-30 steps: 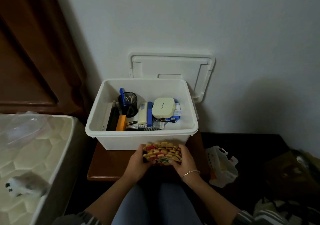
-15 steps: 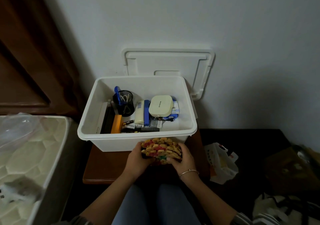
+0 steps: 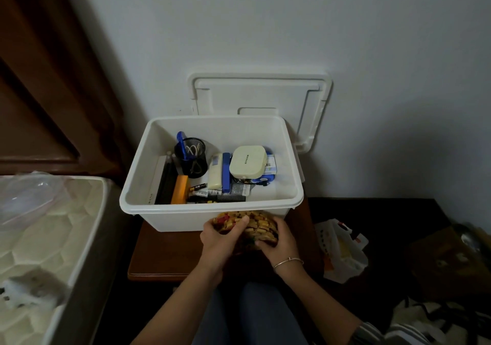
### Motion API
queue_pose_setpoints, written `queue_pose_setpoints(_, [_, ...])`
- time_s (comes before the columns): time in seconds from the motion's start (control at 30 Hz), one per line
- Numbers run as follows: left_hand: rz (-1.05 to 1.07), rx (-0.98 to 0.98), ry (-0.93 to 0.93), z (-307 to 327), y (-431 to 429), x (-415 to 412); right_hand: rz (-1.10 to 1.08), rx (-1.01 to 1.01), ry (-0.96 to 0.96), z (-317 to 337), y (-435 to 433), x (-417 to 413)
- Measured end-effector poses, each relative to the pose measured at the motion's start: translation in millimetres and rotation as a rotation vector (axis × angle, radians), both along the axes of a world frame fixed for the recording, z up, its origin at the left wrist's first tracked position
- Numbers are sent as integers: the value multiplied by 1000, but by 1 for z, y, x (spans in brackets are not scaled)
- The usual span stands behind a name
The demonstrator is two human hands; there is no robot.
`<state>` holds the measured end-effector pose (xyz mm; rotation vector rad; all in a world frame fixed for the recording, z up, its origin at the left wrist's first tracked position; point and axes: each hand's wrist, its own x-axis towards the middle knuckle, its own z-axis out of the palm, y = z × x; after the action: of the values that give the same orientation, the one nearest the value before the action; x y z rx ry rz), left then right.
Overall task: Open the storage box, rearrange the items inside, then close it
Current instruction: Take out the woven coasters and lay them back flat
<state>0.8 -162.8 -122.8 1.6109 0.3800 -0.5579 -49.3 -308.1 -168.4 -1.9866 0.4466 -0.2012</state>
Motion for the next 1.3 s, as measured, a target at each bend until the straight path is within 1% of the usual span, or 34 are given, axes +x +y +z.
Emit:
queue_pose_setpoints(0.1, [32,60,-58,-5,-2,-1,-14,20,4,0,0,0])
queue_pose_setpoints(0.23, [-14,162,-117,-9,0,-1,-33,38,-13,-1,4,2])
queue_pose_setpoints(0.37, [-5,165,-176,-6,-7,-6,-62,112,-20,-2,13,4])
queue_pose_setpoints(0.43, [43,147,-152,-4,-11,-6,-93,127,-31,-4,16,3])
queue_pose_setpoints(0.53, [85,172,-102,-3,-16,-5,-140,118,-69,-6,18,2])
queue_pose_setpoints(0.67, [83,214,-152,-8,-15,-7,-197,93,-116,-6,25,1])
queue_pose_setpoints(0.83, [105,211,-106,-17,-8,-3,-189,88,-148,-5,29,1])
queue_pose_setpoints(1.03, [5,182,-219,-22,-7,-6,-172,45,-93,-6,30,0])
queue_pose_setpoints(1.2, [-57,20,-181,-20,3,-11,-203,-12,-66,-8,27,0])
queue_pose_setpoints(1.23, [-105,15,-191,-21,7,-12,-200,-13,-63,-9,26,0])
queue_pose_setpoints(1.3, [-246,80,-242,-23,17,-11,-187,-12,-43,-9,22,1])
